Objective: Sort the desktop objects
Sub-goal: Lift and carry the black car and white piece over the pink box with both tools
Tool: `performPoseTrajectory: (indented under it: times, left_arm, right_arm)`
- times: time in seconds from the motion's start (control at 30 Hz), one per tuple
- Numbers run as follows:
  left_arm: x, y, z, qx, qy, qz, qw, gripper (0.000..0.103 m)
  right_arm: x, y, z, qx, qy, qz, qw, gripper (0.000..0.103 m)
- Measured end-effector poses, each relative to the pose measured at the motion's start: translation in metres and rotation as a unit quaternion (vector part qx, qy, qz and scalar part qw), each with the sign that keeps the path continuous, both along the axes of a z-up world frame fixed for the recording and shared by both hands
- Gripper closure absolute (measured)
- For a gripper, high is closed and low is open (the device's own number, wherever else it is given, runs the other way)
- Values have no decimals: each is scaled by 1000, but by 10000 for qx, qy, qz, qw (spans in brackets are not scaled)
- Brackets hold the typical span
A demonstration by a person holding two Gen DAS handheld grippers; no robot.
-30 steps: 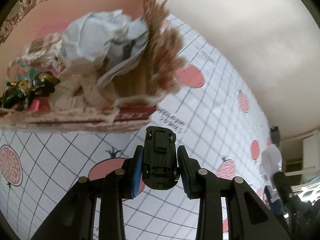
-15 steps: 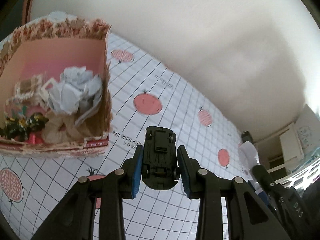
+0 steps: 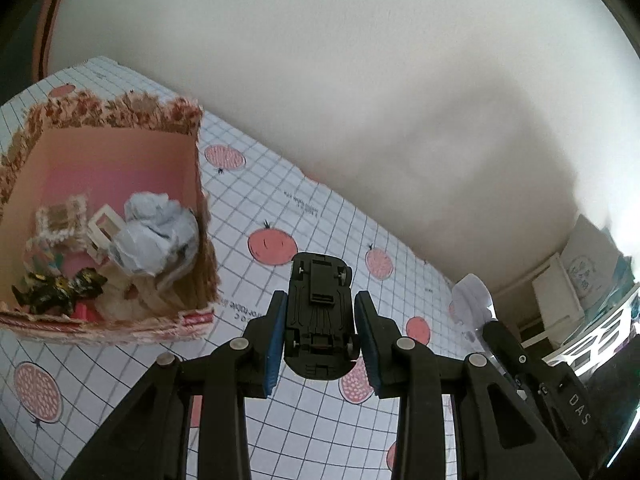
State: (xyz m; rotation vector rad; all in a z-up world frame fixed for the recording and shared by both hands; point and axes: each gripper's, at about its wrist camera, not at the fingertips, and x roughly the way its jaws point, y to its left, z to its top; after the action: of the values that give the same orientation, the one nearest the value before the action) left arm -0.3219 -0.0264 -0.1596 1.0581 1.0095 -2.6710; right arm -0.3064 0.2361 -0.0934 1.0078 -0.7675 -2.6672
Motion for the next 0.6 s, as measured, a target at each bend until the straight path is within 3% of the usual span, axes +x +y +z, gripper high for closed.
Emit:
performPoseTrajectory:
  times: [0.2,0.6]
  left_arm:
    - [19,-28,16,-41,246,361,9990,68]
    - [47,-92,13,104,163,1145,9932,68]
  right_arm:
    - [0,-21,7,-75,122,221,9997,56]
    - [1,-86,6,-142,133,813,9965,56]
